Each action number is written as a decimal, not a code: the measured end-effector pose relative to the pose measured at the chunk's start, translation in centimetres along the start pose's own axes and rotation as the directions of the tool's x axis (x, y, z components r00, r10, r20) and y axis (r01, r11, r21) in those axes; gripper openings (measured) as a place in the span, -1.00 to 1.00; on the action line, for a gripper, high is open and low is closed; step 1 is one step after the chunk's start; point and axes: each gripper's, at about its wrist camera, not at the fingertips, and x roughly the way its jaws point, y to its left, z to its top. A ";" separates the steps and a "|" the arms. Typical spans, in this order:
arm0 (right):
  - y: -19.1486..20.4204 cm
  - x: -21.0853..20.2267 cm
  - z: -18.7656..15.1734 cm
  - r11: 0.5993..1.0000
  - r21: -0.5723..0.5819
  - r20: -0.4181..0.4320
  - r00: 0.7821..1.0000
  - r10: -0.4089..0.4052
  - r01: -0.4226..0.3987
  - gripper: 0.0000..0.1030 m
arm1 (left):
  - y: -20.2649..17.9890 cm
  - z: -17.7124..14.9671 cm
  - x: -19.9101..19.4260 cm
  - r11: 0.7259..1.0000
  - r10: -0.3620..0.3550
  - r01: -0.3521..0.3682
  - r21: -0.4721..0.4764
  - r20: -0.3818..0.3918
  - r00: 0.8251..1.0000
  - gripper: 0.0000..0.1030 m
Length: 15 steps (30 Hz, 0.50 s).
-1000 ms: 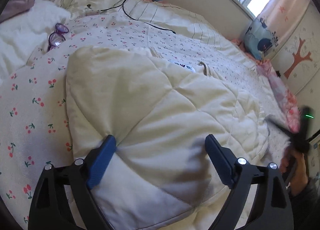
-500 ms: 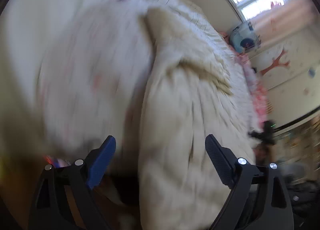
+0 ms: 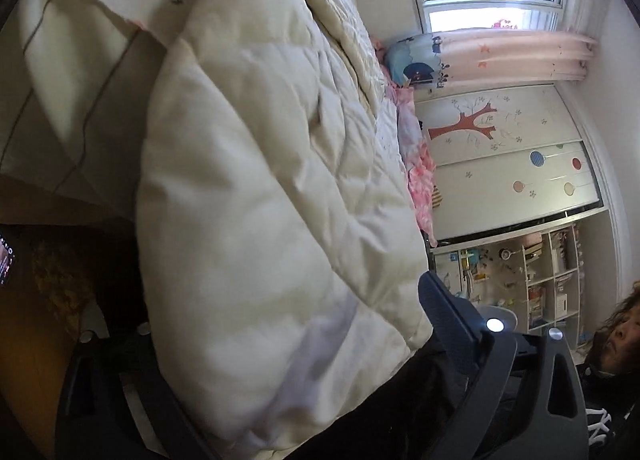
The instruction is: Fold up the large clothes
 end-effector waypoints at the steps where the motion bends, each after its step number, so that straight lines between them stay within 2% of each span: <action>1: -0.5 1.0 0.4 1.000 0.008 0.006 1.000 0.028 -0.028 0.61 | -0.1 -0.1 0.0 1.000 0.006 -0.006 -0.001 -0.001 1.000 0.82; 3: -1.1 1.2 0.2 0.996 0.002 0.025 0.996 0.084 -0.084 0.16 | -0.3 -0.6 -0.2 0.999 0.041 -0.041 -0.001 0.014 0.999 0.81; 4: -1.0 1.3 0.0 0.994 -0.017 0.028 0.994 0.106 -0.105 -0.24 | -0.4 -0.6 -0.1 0.998 0.064 -0.064 0.000 0.023 0.998 0.71; 5: -0.3 1.0 -0.4 0.992 -0.061 0.042 0.993 0.112 -0.109 -0.51 | -0.6 -0.9 -0.2 0.995 0.097 -0.097 -0.010 0.033 0.995 0.60; 6: 0.6 1.1 -0.7 0.990 -0.098 0.055 0.992 0.111 -0.106 -0.63 | -0.8 -1.1 -0.3 0.993 0.114 -0.114 -0.012 0.037 0.993 0.21; 7: 1.8 0.8 -1.2 0.984 -0.143 0.069 0.991 0.112 -0.102 -0.70 | -1.2 -1.3 -0.2 0.991 0.134 -0.133 -0.009 0.044 0.990 -0.20; 8: 2.9 1.3 -1.0 0.980 -0.169 0.081 0.990 0.119 -0.104 -0.73 | -2.0 -1.7 -0.5 0.987 0.158 -0.158 -0.005 0.063 0.985 -0.35; 10: 5.8 0.1 -1.6 0.960 -0.249 0.121 0.979 0.163 -0.129 -0.74 | -3.8 -1.9 -1.5 0.987 0.158 -0.161 0.011 0.114 0.981 -0.65; 13: 9.6 -2.2 -2.1 0.922 -0.344 0.178 0.952 0.249 -0.177 -0.74 | -7.2 -1.9 -3.7 0.989 0.110 -0.127 0.072 0.205 0.973 -0.75; 15: 12.1 -3.4 -2.4 0.894 -0.405 0.201 0.935 0.293 -0.193 -0.74 | -10.6 -2.2 -5.7 0.986 0.048 -0.090 0.142 0.274 0.960 -0.75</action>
